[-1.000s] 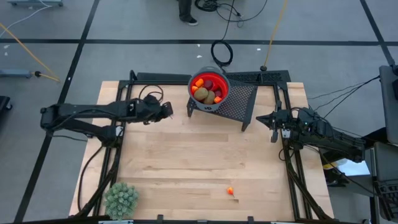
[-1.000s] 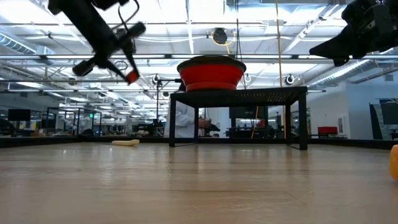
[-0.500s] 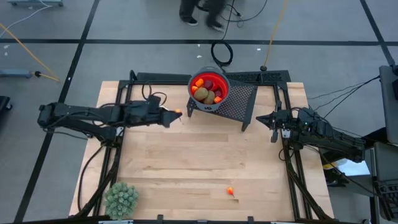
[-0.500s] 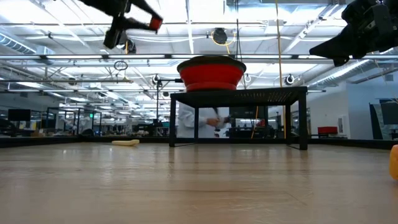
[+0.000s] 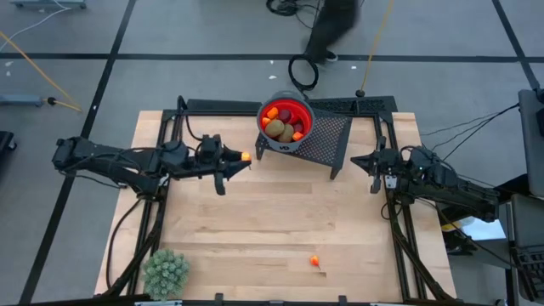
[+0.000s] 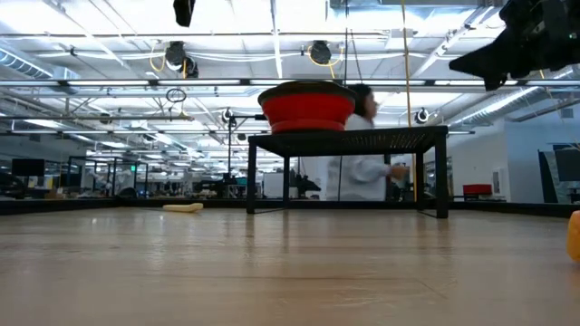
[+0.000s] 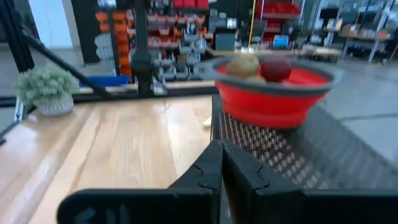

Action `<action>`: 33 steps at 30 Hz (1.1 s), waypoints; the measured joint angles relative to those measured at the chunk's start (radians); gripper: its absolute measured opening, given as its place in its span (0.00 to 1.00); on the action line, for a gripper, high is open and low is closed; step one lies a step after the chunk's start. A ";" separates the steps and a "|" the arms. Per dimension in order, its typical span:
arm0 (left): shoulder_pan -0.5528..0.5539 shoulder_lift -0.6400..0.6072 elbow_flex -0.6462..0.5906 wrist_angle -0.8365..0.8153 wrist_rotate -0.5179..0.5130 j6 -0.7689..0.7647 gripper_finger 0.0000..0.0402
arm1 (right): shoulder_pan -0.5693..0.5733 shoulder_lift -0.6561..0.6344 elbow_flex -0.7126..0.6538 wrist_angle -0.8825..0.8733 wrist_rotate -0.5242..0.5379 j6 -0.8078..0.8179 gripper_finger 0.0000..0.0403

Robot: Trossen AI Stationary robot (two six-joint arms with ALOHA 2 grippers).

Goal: Pick & Place Fruit
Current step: Put the top pear into the strainer bowl on the shelf

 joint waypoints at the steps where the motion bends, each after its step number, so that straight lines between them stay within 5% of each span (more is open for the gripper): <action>1: -0.005 0.000 0.000 0.011 -0.013 0.030 0.26 | 0.000 0.000 0.000 0.019 -0.001 0.000 0.01; 8: -0.033 0.000 0.000 0.022 -0.121 0.193 0.26 | 0.000 0.000 0.000 0.153 -0.001 0.104 0.01; 18: -0.044 0.012 0.000 0.028 -0.146 0.191 0.26 | 0.000 0.034 0.000 0.225 -0.061 0.319 0.01; 28: -0.050 0.217 0.093 0.032 -0.146 0.188 0.26 | 0.000 0.264 0.000 0.443 -0.259 0.434 0.01; 33: -0.050 0.313 0.206 -0.094 -0.145 0.172 0.26 | 0.000 0.381 0.000 0.574 -0.292 0.506 0.01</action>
